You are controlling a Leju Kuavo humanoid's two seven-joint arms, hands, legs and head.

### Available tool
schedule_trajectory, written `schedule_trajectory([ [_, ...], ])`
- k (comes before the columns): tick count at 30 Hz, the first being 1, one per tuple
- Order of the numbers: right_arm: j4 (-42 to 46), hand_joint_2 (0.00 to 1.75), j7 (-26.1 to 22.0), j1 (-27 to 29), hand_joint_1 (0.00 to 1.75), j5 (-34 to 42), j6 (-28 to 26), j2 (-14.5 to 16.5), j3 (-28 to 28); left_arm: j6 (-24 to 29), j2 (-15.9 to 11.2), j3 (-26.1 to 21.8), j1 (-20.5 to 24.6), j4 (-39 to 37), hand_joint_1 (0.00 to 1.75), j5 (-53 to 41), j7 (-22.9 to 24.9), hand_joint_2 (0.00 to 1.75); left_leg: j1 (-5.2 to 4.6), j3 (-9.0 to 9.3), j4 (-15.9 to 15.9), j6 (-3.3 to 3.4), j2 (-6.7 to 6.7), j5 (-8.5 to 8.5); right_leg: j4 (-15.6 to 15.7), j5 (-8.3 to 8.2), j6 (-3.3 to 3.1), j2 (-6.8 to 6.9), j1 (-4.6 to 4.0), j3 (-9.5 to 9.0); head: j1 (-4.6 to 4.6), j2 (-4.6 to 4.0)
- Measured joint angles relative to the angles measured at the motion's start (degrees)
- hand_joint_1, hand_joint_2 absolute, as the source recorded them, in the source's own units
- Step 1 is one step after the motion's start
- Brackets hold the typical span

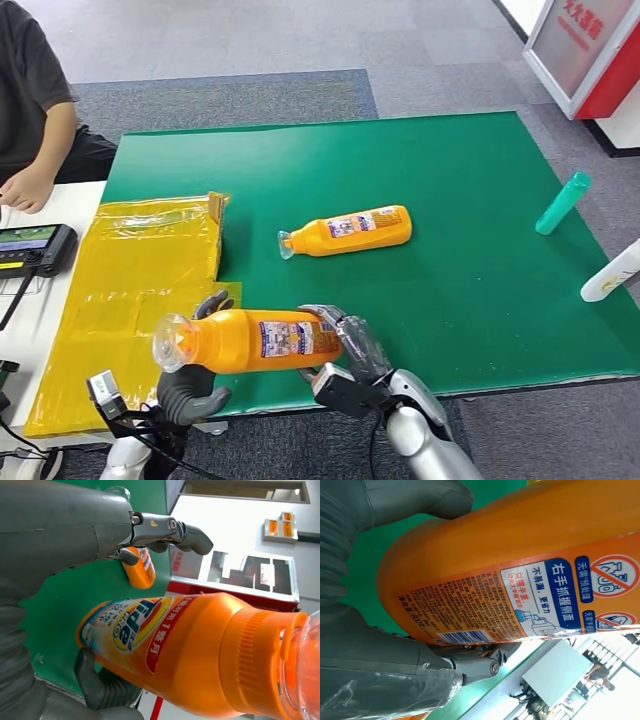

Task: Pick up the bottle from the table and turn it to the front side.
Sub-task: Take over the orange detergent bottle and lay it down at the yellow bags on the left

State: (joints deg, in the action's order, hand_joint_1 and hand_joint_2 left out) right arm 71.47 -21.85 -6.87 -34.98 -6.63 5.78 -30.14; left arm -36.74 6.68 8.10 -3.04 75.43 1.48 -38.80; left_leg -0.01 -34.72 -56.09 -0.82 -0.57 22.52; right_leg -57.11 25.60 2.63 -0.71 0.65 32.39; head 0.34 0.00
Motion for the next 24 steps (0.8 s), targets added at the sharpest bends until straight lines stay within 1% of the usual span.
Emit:
schedule_trajectory([
  [6, -1.42, 1.75, 0.3, -0.26, 1.75, -1.38, -0.61, 0.51, -1.0, 0.17, -0.62, 1.42, 0.09, 0.0, 0.0, -0.56, 0.0, 1.75, 0.0, 0.0, 0.0, 0.0, 0.0, 0.0, 0.0, 0.0, 0.0, 0.0, 0.0, 0.0, 0.0, 0.0],
  [17, -3.5, 1.75, 0.85, -0.8, 1.75, -2.16, -1.09, 0.93, -1.9, 2.13, -1.52, 3.35, 0.09, 0.12, 0.0, -2.15, 0.0, 1.75, 0.0, 0.0, 0.0, 0.0, 0.0, 0.0, 0.0, 0.0, 0.0, 0.0, 0.0, -0.01, 0.01, 0.0],
  [18, -3.61, 1.75, 0.86, -0.82, 1.75, -2.2, -1.11, 0.94, -1.94, 2.24, -1.61, 3.5, 0.09, 0.15, 0.03, -2.19, 0.0, 1.75, 0.0, 0.0, 0.0, 0.0, 0.0, 0.0, 0.0, 0.0, 0.0, 0.0, 0.0, -0.01, 0.01, 0.0],
  [20, -3.78, 1.75, 0.87, -0.84, 1.75, -2.22, -1.15, 0.95, -1.97, 2.5, -1.74, 3.78, 0.09, 0.2, 0.19, -2.25, 0.0, 1.75, 0.0, 0.0, 0.0, 0.0, 0.0, 0.0, 0.0, 0.0, 0.0, 0.0, 0.0, -0.01, 0.01, 0.0],
  [22, -3.87, 1.75, 0.87, -0.86, 1.75, -2.23, -1.19, 0.96, -1.97, 2.71, -1.86, 3.96, 0.09, 0.23, 0.89, -2.32, 0.0, 1.75, 0.0, 0.0, 0.0, 0.0, 0.0, 0.0, 0.0, 0.0, 0.0, 0.0, 0.0, -0.01, 0.01, 0.0],
  [24, -3.94, 1.75, 0.91, -0.89, 1.75, -2.21, -1.22, 0.96, -1.97, 2.98, -1.99, 4.06, 0.06, 0.41, 1.5, -2.36, 0.0, 1.75, 0.0, 0.0, 0.0, 0.0, 0.0, 0.0, 0.0, 0.0, 0.0, 0.0, 0.0, -0.01, 0.01, 0.0],
])
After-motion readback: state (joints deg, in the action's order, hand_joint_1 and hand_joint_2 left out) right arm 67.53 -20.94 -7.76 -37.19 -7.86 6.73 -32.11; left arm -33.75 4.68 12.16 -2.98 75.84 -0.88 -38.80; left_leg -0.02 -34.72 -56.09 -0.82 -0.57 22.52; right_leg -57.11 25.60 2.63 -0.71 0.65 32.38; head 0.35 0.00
